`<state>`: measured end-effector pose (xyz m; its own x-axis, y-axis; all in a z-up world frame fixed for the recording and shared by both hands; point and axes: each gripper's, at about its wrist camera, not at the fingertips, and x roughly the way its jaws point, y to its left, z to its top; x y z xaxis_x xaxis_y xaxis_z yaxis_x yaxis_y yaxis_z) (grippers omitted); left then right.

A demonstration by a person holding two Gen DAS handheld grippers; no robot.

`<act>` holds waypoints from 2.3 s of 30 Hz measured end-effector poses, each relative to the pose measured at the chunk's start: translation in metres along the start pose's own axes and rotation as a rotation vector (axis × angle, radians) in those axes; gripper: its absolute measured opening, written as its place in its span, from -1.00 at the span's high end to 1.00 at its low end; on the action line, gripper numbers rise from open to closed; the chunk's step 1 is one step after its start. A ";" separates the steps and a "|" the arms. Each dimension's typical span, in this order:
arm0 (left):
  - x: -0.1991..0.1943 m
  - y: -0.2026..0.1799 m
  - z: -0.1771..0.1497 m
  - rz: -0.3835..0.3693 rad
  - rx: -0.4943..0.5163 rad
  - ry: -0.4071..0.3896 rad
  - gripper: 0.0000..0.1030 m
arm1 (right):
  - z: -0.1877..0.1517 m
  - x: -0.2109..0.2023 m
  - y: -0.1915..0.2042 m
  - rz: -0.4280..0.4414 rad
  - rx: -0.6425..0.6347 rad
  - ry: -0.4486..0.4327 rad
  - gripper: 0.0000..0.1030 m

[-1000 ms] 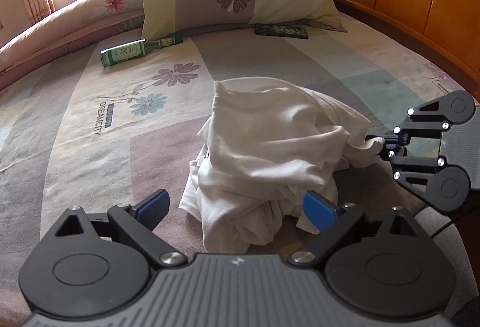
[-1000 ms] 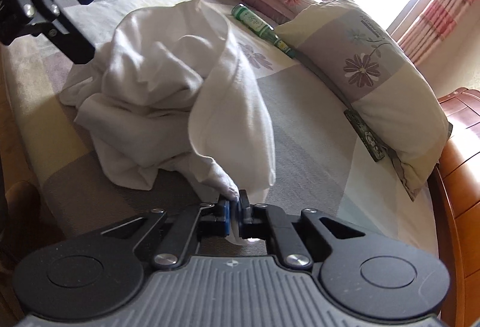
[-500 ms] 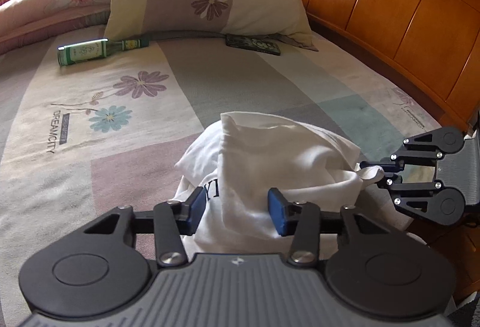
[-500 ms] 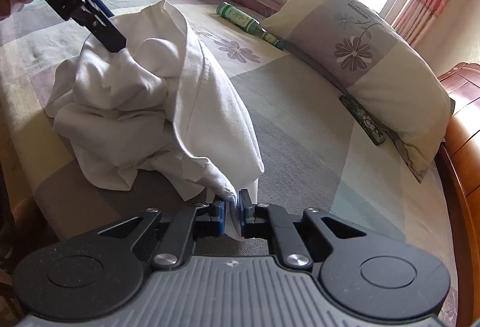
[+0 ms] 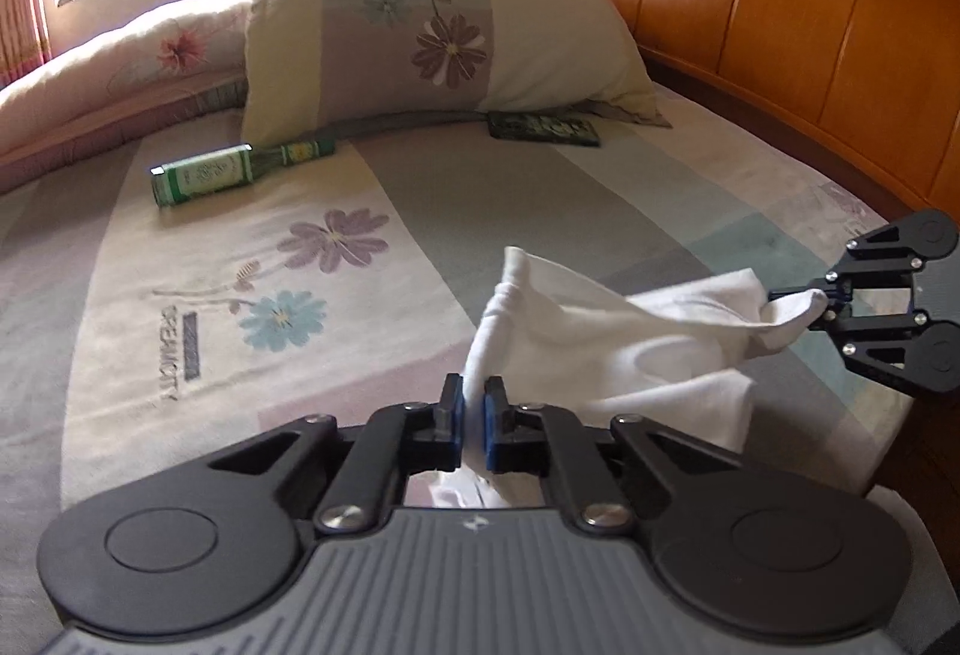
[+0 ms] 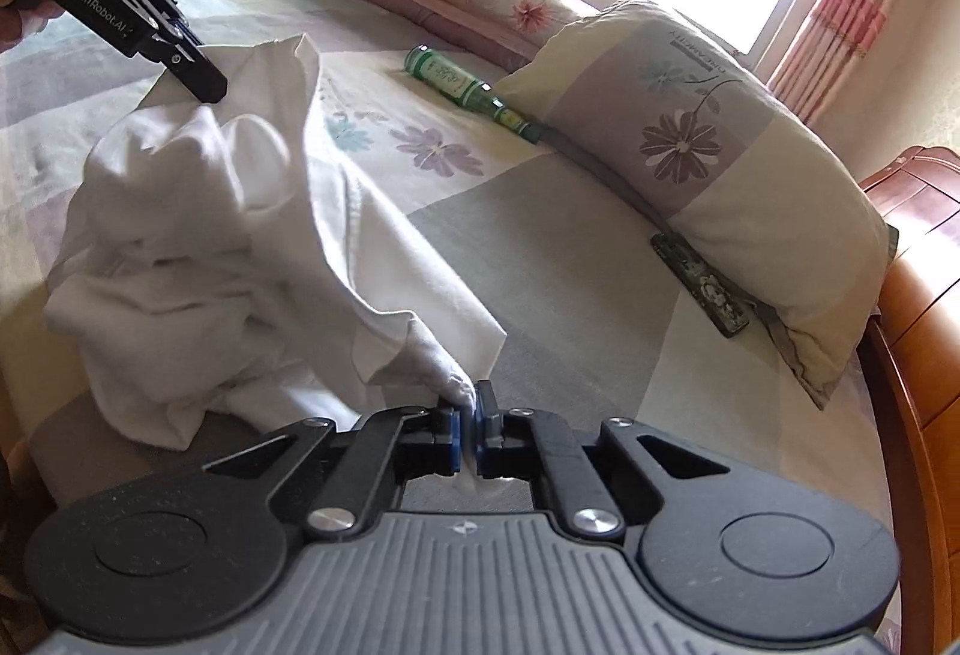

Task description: Fold clothes

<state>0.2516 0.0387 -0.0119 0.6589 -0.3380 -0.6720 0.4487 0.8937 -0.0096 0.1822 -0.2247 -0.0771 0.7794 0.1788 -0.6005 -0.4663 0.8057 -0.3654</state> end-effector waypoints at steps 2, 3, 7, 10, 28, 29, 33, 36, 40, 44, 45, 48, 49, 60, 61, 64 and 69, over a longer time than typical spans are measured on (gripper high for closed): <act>0.005 0.009 0.016 0.033 0.008 -0.017 0.92 | 0.011 0.006 -0.019 -0.010 0.037 -0.012 0.87; 0.011 0.012 0.023 0.049 0.021 -0.015 0.92 | 0.015 0.011 -0.029 -0.012 0.059 -0.014 0.88; 0.041 0.025 0.044 0.101 0.057 0.008 0.92 | 0.034 0.047 -0.068 0.004 0.172 0.017 0.88; 0.068 0.035 0.056 0.140 0.083 0.034 0.92 | 0.045 0.079 -0.085 0.026 0.204 0.057 0.88; 0.222 0.090 0.083 0.254 0.047 0.197 0.79 | 0.078 0.258 -0.139 0.020 0.343 0.242 0.87; 0.227 0.091 0.081 0.251 0.046 0.221 0.70 | 0.076 0.261 -0.140 0.033 0.360 0.251 0.85; 0.217 0.095 0.072 0.228 0.027 0.249 0.67 | 0.065 0.249 -0.145 0.080 0.396 0.259 0.48; 0.192 0.096 0.065 0.213 0.017 0.251 0.35 | 0.060 0.222 -0.141 0.081 0.395 0.257 0.05; 0.152 0.092 0.052 0.195 0.007 0.257 0.18 | 0.052 0.181 -0.132 0.101 0.400 0.253 -0.26; 0.107 0.075 0.033 0.184 0.023 0.275 0.16 | 0.042 0.140 -0.112 0.107 0.397 0.277 -0.34; 0.097 0.070 0.028 0.186 0.028 0.282 0.15 | 0.040 0.131 -0.105 0.106 0.395 0.282 -0.35; 0.064 0.052 0.015 0.192 0.041 0.290 0.14 | 0.031 0.098 -0.088 0.113 0.401 0.278 -0.38; 0.054 0.047 0.011 0.190 0.043 0.288 0.13 | 0.028 0.087 -0.083 0.115 0.404 0.276 -0.39; -0.036 -0.013 -0.020 0.251 0.041 0.266 0.02 | -0.006 0.006 -0.044 0.245 0.529 0.252 -0.65; -0.041 -0.017 -0.023 0.259 0.035 0.264 0.02 | -0.009 0.003 -0.043 0.262 0.548 0.256 -0.65; -0.053 -0.028 -0.031 0.278 0.014 0.267 0.01 | -0.022 -0.006 -0.042 0.311 0.636 0.248 -0.66; -0.060 -0.036 -0.045 0.288 -0.016 0.283 0.01 | -0.040 -0.007 -0.039 0.401 0.751 0.227 -0.66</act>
<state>0.1689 0.0405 -0.0046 0.5626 0.0194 -0.8265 0.2594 0.9451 0.1988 0.1777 -0.2799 -0.0871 0.4767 0.4752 -0.7395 -0.2260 0.8793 0.4193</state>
